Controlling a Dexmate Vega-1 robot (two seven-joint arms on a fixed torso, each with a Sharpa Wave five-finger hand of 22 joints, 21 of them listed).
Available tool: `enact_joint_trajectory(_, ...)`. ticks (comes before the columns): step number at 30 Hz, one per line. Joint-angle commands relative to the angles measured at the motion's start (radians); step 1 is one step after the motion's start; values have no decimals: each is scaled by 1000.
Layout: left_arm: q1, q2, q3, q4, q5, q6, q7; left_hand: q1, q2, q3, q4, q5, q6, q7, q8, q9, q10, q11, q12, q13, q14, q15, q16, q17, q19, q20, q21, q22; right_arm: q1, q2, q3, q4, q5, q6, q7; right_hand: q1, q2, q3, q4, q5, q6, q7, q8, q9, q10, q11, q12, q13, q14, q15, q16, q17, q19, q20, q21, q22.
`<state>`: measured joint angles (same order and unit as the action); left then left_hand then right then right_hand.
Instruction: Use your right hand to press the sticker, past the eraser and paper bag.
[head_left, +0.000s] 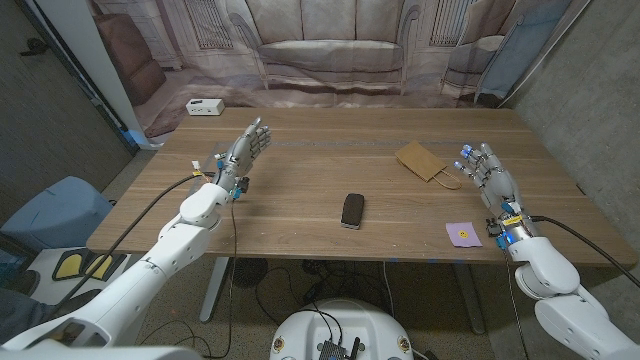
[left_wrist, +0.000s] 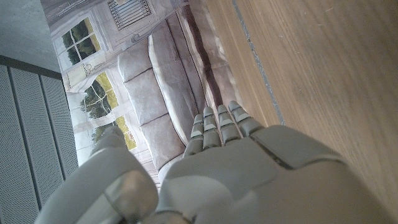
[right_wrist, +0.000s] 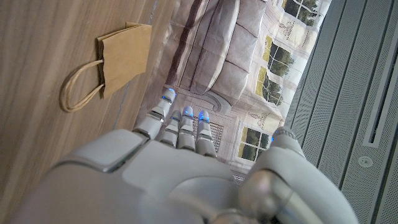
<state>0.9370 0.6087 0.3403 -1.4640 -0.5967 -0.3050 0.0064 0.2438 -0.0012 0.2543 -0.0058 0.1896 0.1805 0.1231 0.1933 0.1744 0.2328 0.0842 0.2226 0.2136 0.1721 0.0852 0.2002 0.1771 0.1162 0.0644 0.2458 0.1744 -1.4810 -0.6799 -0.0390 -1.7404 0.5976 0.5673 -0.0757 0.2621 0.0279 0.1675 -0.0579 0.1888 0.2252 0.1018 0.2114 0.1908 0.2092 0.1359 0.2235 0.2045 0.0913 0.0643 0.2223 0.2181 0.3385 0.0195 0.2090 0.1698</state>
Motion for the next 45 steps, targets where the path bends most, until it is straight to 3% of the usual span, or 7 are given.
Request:
enact_joint_trajectory(1,-42,-25,21,38,2,8,-20,3,5,3,-8,1,16,3,3,4,11,1,4,1,9,-1,-4,3,8,0,-3,3,-53,18,41,-19,-17,8,-14,2,7,4,-5,3,9,-5,6,1,13,0,7,2,8,-2,6,3,11,-4,0,2)
enact_joint_trajectory(16,-100,-66,59,95,15,10,-44,3,6,3,-10,0,21,2,3,5,16,-3,5,-1,17,-3,-3,3,11,0,-7,3,-135,36,89,-46,-37,22,-13,11,13,7,-13,4,22,-12,7,1,28,-7,8,1,30,-13,10,-1,33,-10,3,2)
enact_joint_trajectory(45,-70,-46,71,24,33,40,-17,4,9,2,-15,0,34,1,3,5,29,-7,6,-6,31,-3,-3,3,24,5,-14,3,-280,113,157,-86,-73,95,15,9,13,5,-16,2,27,-12,4,1,35,-8,6,0,33,-10,8,-1,38,-10,0,2)
